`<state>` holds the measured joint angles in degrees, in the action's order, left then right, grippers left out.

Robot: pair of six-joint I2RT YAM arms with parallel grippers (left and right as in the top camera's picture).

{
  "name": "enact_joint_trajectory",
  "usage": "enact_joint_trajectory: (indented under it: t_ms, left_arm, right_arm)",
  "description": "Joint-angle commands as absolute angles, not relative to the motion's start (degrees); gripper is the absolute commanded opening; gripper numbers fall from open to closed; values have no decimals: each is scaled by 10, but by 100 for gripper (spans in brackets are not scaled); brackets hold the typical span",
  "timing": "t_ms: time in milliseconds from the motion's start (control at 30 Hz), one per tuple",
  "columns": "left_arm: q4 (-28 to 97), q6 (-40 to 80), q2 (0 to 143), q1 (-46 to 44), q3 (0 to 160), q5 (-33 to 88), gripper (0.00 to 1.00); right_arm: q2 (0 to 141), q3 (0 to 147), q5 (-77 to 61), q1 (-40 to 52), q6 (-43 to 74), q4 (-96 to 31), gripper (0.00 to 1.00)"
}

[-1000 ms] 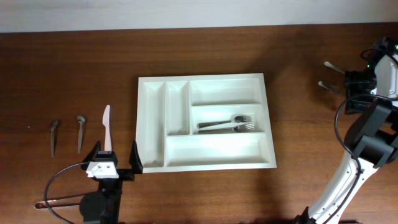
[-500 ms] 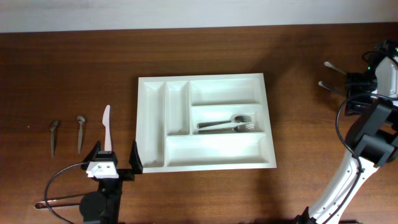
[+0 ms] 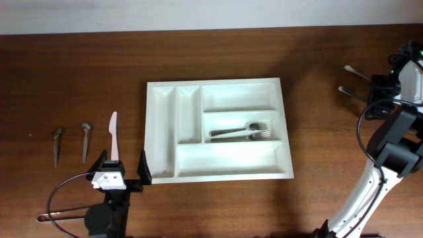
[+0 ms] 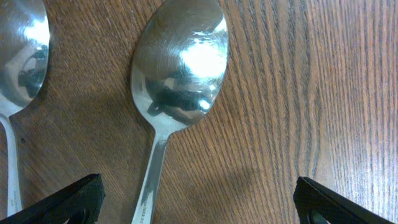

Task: Pack container
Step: 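Lower the right gripper onto a silver spoon and grasp it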

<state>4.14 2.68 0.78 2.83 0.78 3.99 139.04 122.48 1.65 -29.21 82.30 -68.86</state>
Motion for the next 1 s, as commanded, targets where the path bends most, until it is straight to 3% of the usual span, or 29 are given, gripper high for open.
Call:
enact_joint_trajectory:
  t_ms: [0, 967]
  left_arm:
    - [44, 30, 3, 32, 5, 34, 99]
    - [44, 30, 3, 32, 5, 34, 99]
  right_arm:
    - [1400, 1230, 26, -293, 835, -689, 99]
    - [1441, 1230, 17, -293, 828, -691, 99]
